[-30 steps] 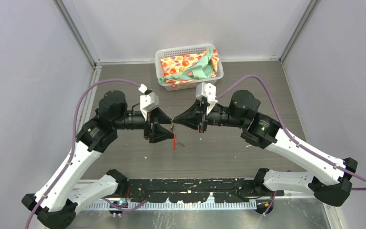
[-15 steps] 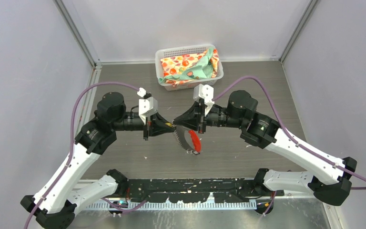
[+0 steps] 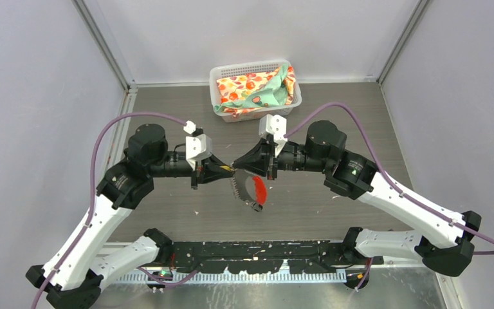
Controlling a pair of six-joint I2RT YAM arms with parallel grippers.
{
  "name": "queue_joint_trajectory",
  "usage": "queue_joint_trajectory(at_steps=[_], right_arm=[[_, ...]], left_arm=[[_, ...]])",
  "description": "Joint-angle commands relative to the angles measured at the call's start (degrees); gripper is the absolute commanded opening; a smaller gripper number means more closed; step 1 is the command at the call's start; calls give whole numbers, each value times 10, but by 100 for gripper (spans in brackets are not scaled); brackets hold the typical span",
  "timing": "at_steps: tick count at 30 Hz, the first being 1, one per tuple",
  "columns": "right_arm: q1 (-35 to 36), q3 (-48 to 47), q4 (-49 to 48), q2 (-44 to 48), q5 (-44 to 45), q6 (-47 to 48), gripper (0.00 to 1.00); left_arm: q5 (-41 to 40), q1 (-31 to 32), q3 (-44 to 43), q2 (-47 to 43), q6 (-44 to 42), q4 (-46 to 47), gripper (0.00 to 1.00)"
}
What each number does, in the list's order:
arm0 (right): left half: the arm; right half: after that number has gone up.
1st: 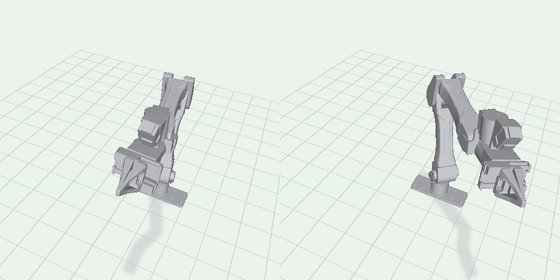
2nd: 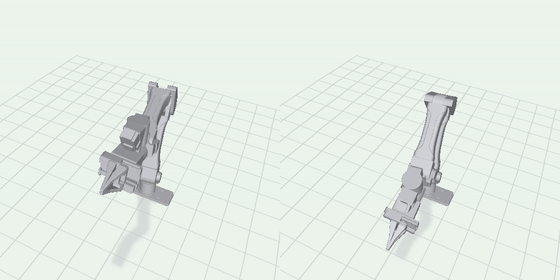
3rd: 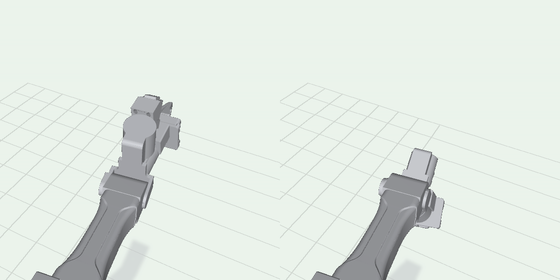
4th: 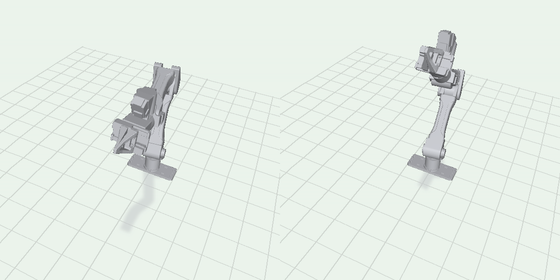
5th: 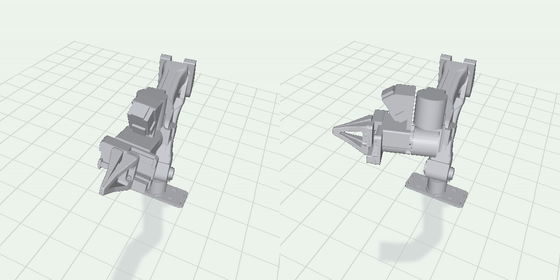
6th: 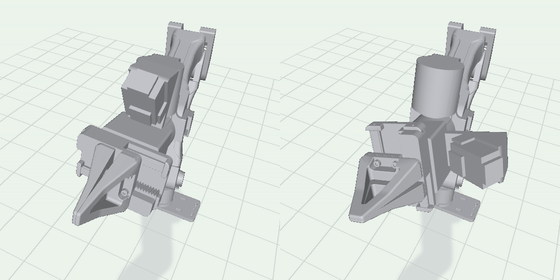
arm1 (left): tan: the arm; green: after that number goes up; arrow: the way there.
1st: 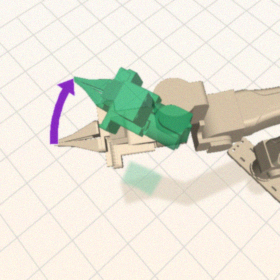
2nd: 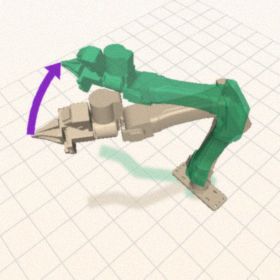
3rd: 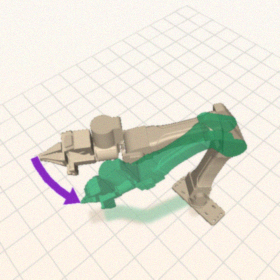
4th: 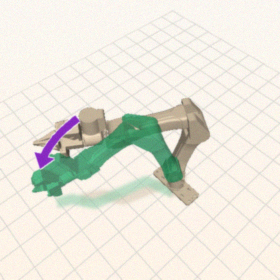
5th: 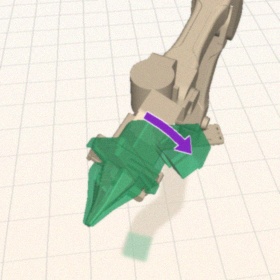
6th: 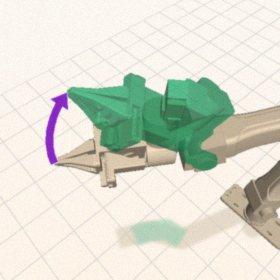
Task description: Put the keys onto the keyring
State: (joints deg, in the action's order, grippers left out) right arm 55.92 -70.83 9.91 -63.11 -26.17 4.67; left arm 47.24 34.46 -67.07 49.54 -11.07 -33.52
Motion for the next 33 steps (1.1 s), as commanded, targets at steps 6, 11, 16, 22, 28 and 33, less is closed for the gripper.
queue_joint_trajectory(at_steps=[6,11,16,22,28,33], right_arm=[[-5,-4,29,29,67,-63,71],[-5,5,77,70,113,-100,100],[-5,29,102,103,125,-135,98],[-5,16,142,81,104,-143,48],[-6,10,149,60,113,-132,20],[-22,-1,164,59,121,-152,1]], left_arm=[[-12,-2,-4,-19,45,77,1],[-41,-2,9,-22,68,118,0],[-50,-2,14,-23,82,141,1],[-56,-2,13,-23,86,149,1],[-49,-2,14,-24,94,150,1],[-94,-2,26,-20,73,106,35]])
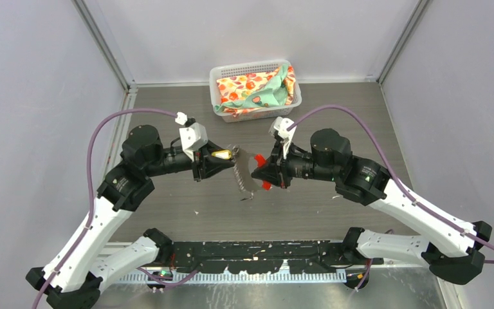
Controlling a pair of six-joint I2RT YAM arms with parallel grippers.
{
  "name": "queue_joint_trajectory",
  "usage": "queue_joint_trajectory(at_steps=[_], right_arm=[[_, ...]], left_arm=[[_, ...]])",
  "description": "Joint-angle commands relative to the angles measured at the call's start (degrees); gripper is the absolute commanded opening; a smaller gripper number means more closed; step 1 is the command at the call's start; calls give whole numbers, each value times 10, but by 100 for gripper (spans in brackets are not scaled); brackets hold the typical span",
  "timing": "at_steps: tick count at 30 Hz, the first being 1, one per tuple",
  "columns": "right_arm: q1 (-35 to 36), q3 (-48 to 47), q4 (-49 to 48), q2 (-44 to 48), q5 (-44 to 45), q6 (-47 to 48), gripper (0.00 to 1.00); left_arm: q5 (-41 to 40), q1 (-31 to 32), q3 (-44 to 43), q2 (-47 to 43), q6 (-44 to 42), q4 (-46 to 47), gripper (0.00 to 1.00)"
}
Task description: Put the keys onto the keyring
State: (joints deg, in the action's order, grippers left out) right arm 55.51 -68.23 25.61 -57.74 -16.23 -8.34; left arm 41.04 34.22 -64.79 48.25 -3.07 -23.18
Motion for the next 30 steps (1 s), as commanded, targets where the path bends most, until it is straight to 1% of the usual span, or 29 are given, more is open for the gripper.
queue_joint_trajectory(at_steps=[1,2,3,4,6,8,12,14,16,17,18,20,21,22,24,26,30], right_arm=[[-22,-39,29,-1,24,-26,1],[-25,-54,62,-12,31,-29,1],[-27,-76,103,-27,39,-29,1],[-28,-104,141,-43,46,-26,1],[-28,-135,212,-74,59,-23,1],[-28,-141,250,-95,70,-22,1],[-28,-140,288,-134,78,-30,1],[-28,-146,299,-165,79,-33,1],[-28,-151,296,-198,76,-33,1],[-28,-155,290,-218,69,-33,1],[-28,-159,280,-238,53,-32,1],[-28,-166,249,-280,2,-31,1],[-28,-168,230,-295,-25,-29,1],[-29,-168,205,-309,-46,-25,1],[-42,-165,174,-339,-112,-2,1],[-67,-154,143,-376,-150,9,1],[-125,-133,74,-462,-241,0,1]], left_arm=[[-49,0,9,-7,-11,0,54],[-68,0,16,-8,-12,2,70],[-86,0,23,-9,-12,6,77],[-104,0,30,-10,-12,12,80],[-136,-2,47,-15,-15,29,78],[-175,-5,66,-23,-18,58,77],[-273,-15,86,-28,-20,90,76],[-292,-35,89,-22,-7,87,77],[-301,-66,89,-7,17,66,79],[-303,-92,88,7,42,53,81],[-287,-123,83,26,63,29,84],[-222,-209,81,68,99,9,97],[-195,-247,79,92,111,1,99],[-176,-276,77,116,117,-6,100],[-170,-308,84,146,109,-5,100],[-180,-324,94,163,91,-2,100],[-171,-339,90,214,58,-26,100]])
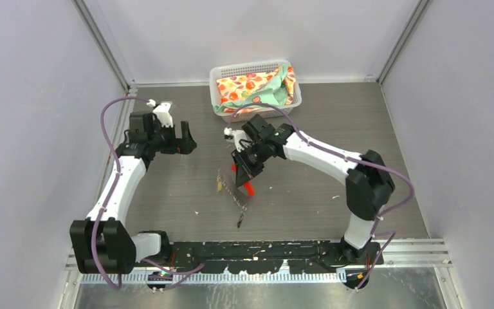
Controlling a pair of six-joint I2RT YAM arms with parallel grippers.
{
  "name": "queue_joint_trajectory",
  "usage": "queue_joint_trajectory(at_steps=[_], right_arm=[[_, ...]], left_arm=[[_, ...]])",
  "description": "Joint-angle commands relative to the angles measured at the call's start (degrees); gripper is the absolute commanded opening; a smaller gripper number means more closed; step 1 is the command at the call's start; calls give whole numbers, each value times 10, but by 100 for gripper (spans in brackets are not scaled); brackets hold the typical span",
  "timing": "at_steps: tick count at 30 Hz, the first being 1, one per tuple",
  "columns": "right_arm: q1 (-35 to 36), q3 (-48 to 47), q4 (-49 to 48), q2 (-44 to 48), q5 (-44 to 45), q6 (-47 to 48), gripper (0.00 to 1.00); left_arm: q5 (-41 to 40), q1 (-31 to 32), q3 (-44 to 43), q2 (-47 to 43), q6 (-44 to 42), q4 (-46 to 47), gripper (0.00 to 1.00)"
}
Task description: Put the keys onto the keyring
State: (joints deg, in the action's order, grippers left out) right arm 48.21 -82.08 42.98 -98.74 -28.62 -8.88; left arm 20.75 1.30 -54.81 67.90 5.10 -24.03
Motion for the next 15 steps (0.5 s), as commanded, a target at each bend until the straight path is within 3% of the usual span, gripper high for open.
queue_joint_trajectory(at_steps=[1,9,15], right_arm=[[-62,11,-114,-69,-124,8,1],[-141,63,-158,-133,-146,22,7],[-172,61,-97,-145,-56,66,25]], left_arm=[[38,-29,-12,28,-29,-20,100],[64,-53,-10,61,-82,4,100],[71,-53,-9,93,-108,-5,100]])
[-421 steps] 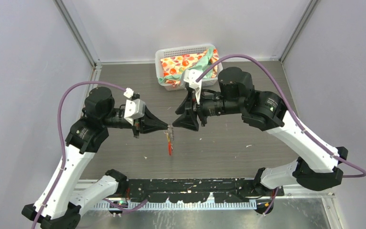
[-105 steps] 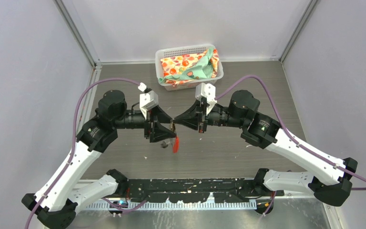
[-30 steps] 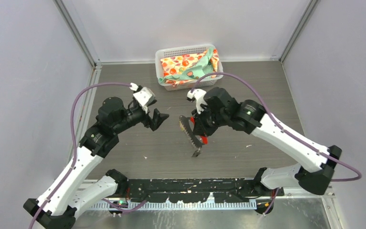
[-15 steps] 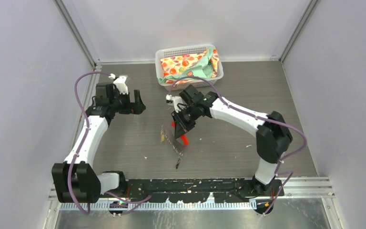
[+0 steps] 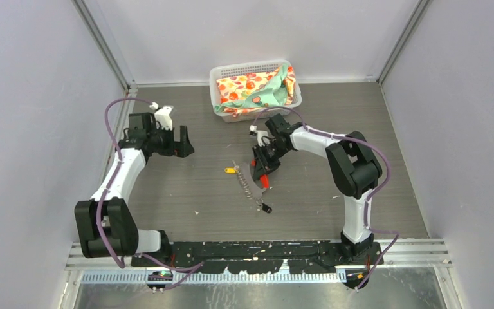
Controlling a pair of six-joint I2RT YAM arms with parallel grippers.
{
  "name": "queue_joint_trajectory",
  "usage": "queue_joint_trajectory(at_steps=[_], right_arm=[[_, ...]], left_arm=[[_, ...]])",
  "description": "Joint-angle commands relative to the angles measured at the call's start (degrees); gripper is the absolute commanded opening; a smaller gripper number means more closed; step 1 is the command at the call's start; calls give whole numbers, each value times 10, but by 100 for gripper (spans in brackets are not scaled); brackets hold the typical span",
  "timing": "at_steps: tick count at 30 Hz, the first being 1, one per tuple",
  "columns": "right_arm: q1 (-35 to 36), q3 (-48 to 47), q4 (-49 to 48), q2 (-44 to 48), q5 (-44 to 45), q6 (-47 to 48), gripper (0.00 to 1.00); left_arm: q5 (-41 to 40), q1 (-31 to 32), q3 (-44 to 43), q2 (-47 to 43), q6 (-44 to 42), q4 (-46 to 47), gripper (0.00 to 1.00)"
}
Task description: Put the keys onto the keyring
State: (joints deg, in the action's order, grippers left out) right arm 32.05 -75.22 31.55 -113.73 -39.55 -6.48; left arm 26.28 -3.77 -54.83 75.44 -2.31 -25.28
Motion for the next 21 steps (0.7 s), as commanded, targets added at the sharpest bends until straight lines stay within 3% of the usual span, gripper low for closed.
queue_joint_trajectory(at_steps=[1,3,4,5,13,21], right_arm=[[-12,-8,26,4,70,45,28],[-13,-3,39,7,100,51,43],[-12,1,42,9,117,51,84],[-13,6,42,13,129,49,98],[-13,56,-2,129,217,11,100],[-31,268,-302,431,679,-34,100]], left_arm=[[9,-3,-5,22,-44,10,100],[0,-3,8,24,-55,30,100],[-2,-5,16,22,-56,41,100],[-2,-5,23,20,-56,51,100],[0,-8,44,18,-27,114,100],[7,-40,57,46,19,220,100]])
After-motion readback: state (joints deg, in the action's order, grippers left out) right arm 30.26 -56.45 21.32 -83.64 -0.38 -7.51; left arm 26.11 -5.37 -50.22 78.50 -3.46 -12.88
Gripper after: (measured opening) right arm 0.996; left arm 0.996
